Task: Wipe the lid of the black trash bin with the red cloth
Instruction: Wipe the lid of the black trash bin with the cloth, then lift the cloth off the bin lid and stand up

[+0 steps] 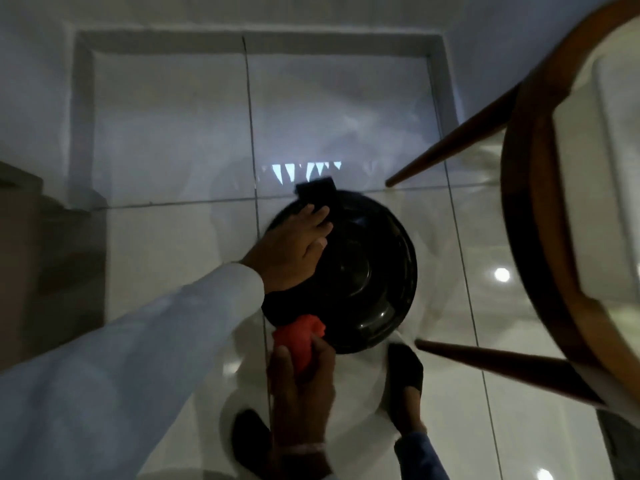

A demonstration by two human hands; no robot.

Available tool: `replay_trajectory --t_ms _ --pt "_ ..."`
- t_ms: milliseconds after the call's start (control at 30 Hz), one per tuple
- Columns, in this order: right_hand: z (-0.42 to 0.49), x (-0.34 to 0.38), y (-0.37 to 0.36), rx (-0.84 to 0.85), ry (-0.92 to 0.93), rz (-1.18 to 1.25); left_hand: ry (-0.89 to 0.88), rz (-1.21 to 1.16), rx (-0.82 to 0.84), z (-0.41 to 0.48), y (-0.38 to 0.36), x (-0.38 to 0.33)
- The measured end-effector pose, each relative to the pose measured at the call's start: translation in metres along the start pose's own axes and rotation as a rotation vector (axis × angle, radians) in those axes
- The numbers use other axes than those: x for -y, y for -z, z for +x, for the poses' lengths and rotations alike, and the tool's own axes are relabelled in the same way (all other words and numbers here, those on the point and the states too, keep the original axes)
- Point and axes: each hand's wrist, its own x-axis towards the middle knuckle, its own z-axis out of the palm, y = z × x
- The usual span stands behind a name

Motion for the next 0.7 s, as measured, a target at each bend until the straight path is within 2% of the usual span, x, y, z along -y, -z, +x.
replay_trajectory --t_ms 33,67,100,167,200,300,367,433,467,533,600,700 --pt "0.025 0.001 0.093 0.096 0.055 0.044 0.106 -0.113 -0.038 -0.008 0.016 -0.017" --pt "0.031 0.026 0.145 0.059 0.093 0.167 0.202 -0.224 -0.053 -0.019 0.031 -0.037" --pt "0.031 0.043 0.172 -0.020 0.155 0.144 0.272 -0.312 -0.034 -0.030 0.041 -0.058" --pt "0.034 0.081 0.229 -0.012 0.364 0.029 0.297 -0.444 0.071 -0.055 0.053 -0.107" --pt "0.030 0.099 0.248 0.021 0.451 0.050 0.298 -0.535 0.097 -0.066 0.053 -0.128" --pt "0.030 0.142 0.326 0.063 0.627 0.191 0.290 -0.752 -0.038 -0.081 0.056 -0.192" --pt "0.035 0.166 0.376 -0.013 0.595 0.341 0.322 -0.918 -0.141 -0.076 0.052 -0.232" --pt "0.054 0.182 0.427 -0.049 0.448 0.451 0.340 -1.144 -0.160 -0.056 0.041 -0.282" --pt "0.067 0.186 0.444 -0.004 0.343 0.512 0.328 -1.195 -0.165 -0.046 0.033 -0.304" --pt "0.099 0.187 0.481 0.070 0.178 0.571 0.311 -1.109 -0.237 -0.022 0.009 -0.345" --pt "0.130 0.185 0.505 0.029 0.165 0.514 0.360 -0.957 -0.350 0.003 -0.011 -0.371" --pt "0.167 0.165 0.514 -0.063 0.156 0.405 0.431 -0.724 -0.420 0.025 -0.029 -0.386"
